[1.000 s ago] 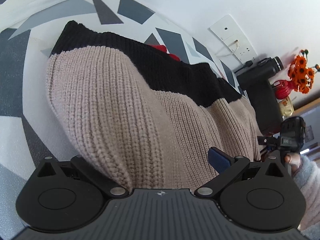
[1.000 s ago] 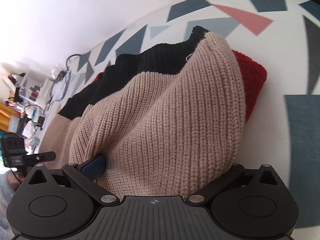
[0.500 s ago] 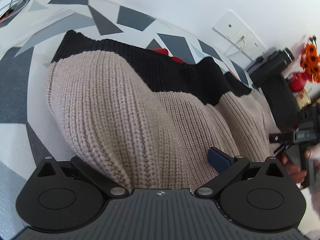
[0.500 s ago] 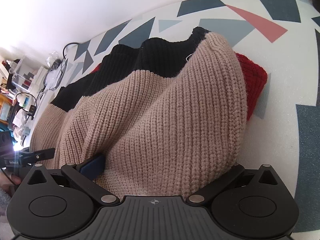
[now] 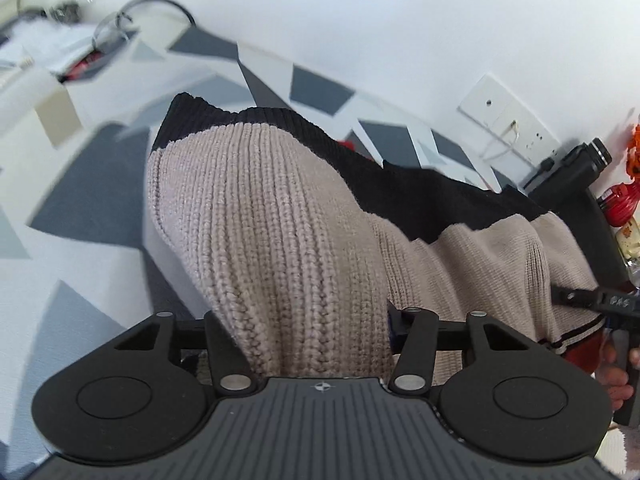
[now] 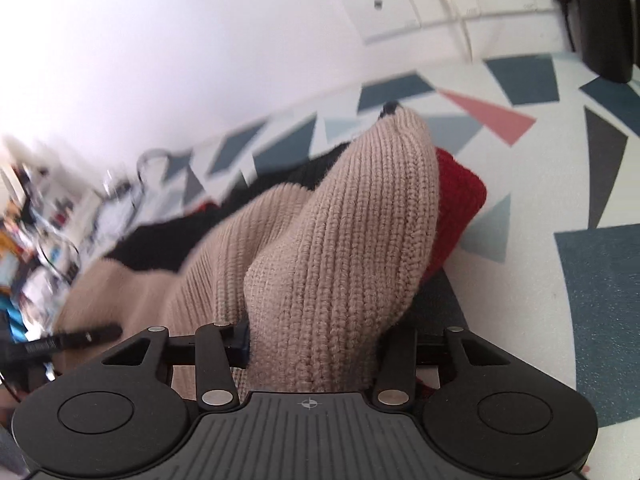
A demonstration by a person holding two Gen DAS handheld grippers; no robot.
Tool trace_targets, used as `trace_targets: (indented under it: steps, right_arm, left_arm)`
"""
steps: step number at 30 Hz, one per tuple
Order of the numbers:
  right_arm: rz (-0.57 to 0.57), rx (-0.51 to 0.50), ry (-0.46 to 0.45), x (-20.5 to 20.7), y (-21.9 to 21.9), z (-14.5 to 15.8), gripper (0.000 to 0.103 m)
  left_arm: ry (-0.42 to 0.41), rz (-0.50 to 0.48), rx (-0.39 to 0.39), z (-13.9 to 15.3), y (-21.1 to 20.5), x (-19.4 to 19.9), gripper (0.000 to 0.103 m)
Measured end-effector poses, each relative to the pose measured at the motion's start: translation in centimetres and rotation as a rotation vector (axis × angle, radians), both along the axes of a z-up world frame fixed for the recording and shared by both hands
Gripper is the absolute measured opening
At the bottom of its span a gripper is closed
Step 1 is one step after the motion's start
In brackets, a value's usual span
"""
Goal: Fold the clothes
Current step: 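Close both grippers on the folded cardigan and lift it, then carry the folded cardigan with both grippers to the mustard chair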
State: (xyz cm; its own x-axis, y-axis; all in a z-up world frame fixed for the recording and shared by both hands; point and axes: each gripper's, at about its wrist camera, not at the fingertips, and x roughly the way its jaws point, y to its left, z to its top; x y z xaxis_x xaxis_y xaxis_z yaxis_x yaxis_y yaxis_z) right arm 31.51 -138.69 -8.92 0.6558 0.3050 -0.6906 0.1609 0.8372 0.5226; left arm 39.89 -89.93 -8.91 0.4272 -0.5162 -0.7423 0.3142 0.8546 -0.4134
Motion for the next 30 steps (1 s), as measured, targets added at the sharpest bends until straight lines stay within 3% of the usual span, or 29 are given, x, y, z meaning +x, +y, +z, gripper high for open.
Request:
trace_targets:
  steps: [2,7,14,18,22,30]
  right_arm:
    - [-0.007,0.018,-0.044,-0.1,-0.2,1.0,0.04]
    - [0.143,-0.037,-0.133,1.6,1.8,3.8,0.04]
    - [0.232,0.058,-0.195,4.8,4.2,5.5,0.039]
    - [0.338,0.099,-0.218,6.4,6.9,7.3,0.039]
    - [0.461,0.093,-0.254,6.9,11.9,10.1,0.039]
    - [0.663,0.052,-0.33,2.9,27.8,15.4,0.039]
  left_arm:
    - [-0.001,0.023,-0.021,1.0,0.8,-0.1,0.051]
    - [-0.053,0.089,-0.016,3.3,2.1,-1.3,0.051]
    - [-0.119,0.249,-0.007,6.6,4.9,-4.3,0.049]
    - [-0.158,0.337,-0.027,8.9,8.1,-7.2,0.048]
    - [-0.196,0.433,-0.074,10.7,12.2,-10.9,0.047]
    - [-0.286,0.601,-0.136,12.0,23.6,-21.6,0.04]
